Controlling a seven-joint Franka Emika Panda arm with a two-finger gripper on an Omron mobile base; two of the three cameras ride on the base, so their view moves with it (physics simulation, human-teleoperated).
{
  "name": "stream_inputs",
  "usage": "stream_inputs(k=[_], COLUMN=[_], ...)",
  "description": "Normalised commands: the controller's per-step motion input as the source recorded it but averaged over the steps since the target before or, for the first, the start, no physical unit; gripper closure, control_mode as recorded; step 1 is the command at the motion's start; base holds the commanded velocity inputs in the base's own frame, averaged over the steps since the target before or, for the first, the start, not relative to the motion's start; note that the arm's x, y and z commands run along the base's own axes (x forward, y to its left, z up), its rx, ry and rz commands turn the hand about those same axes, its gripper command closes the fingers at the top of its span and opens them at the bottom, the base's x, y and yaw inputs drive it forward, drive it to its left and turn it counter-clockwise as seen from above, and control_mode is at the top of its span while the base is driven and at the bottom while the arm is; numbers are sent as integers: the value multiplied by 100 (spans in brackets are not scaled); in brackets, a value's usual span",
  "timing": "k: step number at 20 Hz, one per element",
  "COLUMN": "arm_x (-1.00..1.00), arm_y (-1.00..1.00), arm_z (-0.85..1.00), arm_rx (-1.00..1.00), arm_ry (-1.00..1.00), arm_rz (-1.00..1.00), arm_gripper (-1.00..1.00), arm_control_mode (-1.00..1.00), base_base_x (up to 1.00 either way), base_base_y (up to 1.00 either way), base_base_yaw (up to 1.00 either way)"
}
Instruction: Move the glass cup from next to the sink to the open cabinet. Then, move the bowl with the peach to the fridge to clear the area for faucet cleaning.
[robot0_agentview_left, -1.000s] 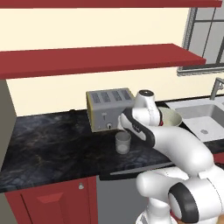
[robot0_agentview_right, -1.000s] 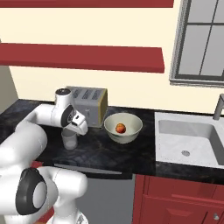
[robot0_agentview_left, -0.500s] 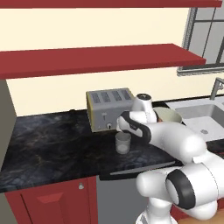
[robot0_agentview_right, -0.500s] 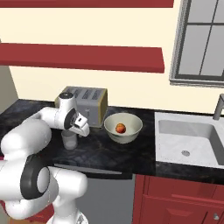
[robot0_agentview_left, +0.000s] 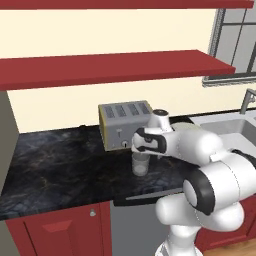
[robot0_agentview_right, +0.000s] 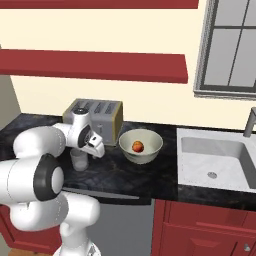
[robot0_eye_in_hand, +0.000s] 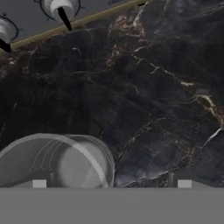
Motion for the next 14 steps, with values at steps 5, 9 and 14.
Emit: stream_inputs(k=[5, 9, 14], arm_x=[2, 0, 0], arm_y=[0, 0, 0], arm_z=[-30, -26, -23], arm_rx=[0, 0, 0], arm_ry=[5, 3, 1], arm_rz=[0, 0, 0], arm_gripper=[-100, -100, -100], arm_control_mode=[-100, -100, -100], base_base_x=[0, 0, 0], base_base_y=[0, 0, 0], base_base_yaw=[0, 0, 0])
